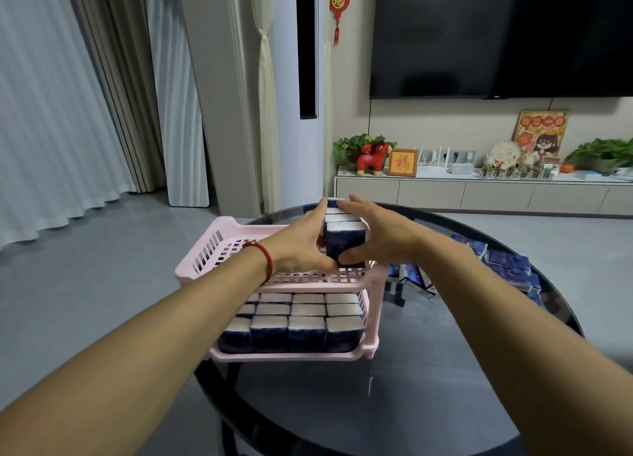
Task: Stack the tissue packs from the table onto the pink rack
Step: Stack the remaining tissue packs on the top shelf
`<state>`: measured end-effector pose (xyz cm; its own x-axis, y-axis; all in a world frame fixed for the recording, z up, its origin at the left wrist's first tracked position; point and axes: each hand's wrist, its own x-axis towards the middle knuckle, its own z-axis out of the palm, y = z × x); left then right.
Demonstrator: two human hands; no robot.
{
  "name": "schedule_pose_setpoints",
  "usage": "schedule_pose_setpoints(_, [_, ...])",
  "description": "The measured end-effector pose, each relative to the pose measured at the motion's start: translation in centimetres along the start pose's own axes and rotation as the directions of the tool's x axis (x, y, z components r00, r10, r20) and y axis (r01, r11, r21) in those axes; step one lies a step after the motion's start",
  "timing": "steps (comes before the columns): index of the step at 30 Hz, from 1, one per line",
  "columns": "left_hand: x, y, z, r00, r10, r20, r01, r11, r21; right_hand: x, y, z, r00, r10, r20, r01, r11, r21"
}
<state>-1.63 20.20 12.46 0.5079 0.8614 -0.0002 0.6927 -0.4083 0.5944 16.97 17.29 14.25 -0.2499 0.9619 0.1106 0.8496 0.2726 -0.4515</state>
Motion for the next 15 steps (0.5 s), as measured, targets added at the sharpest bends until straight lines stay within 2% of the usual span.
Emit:
schedule_pose_setpoints(7, [0.7, -0.3, 0.6, 0.997, 0.041, -0.066, -0.041, 0.999, -0.003, 0.7, 0.4, 0.3, 0.988, -0.066, -0.141, 0.06, 0.997, -0.047])
schedule_pose_setpoints(11, [1.1, -1.2, 0.8, 0.997, 0.027, -0.075, -0.034, 0.995, -0.092, 0.7, 0.4, 0.1, 0.989, -0.073, -0.13, 0.067, 0.996, -0.053])
schedule_pose_setpoints(15, [1.4, -1.7, 0.7, 0.999, -0.002, -0.049, -0.004, 0.991, -0.132, 0.4, 0.5, -0.6, 0.995, 0.012, -0.099, -0.013, 1.0, -0.014])
